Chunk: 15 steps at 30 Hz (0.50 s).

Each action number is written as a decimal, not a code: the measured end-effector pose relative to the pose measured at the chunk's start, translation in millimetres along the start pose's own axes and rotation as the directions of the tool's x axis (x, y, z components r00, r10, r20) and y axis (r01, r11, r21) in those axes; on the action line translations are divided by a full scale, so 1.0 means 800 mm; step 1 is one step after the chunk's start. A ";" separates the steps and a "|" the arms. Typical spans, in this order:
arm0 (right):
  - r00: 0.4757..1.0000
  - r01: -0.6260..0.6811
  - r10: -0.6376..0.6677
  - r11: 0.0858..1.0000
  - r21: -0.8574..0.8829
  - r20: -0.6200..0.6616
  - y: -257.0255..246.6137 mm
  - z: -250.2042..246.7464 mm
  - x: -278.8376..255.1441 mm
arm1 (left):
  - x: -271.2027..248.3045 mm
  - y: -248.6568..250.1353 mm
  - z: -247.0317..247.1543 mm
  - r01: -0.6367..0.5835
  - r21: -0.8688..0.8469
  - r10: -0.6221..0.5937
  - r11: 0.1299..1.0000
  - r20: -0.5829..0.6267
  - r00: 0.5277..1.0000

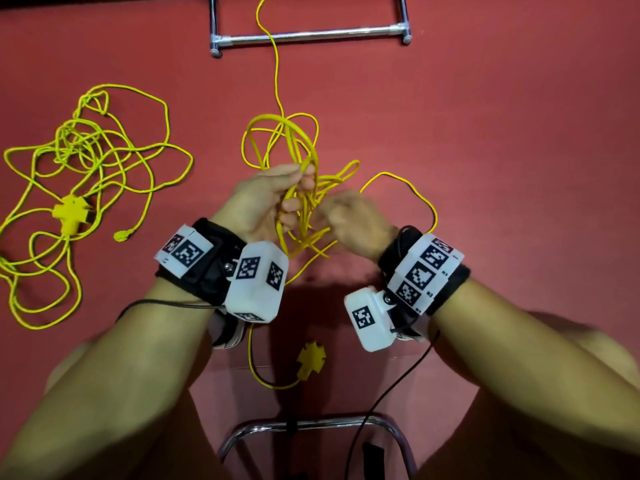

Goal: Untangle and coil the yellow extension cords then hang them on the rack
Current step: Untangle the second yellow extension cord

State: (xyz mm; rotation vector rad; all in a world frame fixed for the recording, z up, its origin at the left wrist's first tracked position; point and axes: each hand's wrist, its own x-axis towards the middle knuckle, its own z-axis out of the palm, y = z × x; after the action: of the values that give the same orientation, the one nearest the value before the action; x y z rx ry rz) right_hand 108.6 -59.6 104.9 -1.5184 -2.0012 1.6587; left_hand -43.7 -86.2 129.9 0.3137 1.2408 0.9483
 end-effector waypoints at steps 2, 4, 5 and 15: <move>0.982 -0.070 0.084 0.994 0.084 -0.169 0.009 0.002 0.011 | -0.008 0.003 0.004 -0.039 0.014 0.037 0.999 0.114 0.993; 0.970 -0.092 0.132 0.977 0.192 -0.204 0.013 0.004 0.017 | -0.014 0.004 0.005 -0.069 0.022 0.063 0.997 0.222 0.973; 0.968 -0.092 0.147 0.962 0.258 -0.203 0.016 0.004 0.021 | -0.017 0.005 0.006 -0.068 0.015 0.062 0.998 0.262 0.963; 0.913 0.042 -0.037 0.999 0.004 -0.407 0.027 -0.020 0.037 | 0.002 0.003 -0.007 -0.227 0.261 0.266 0.938 -0.126 0.956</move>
State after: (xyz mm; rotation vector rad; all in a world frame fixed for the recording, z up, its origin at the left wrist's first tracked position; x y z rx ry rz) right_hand 117.4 -29.2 79.8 -1.6427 -1.7779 1.2079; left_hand -49.5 -85.0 128.5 0.6105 1.4944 1.0518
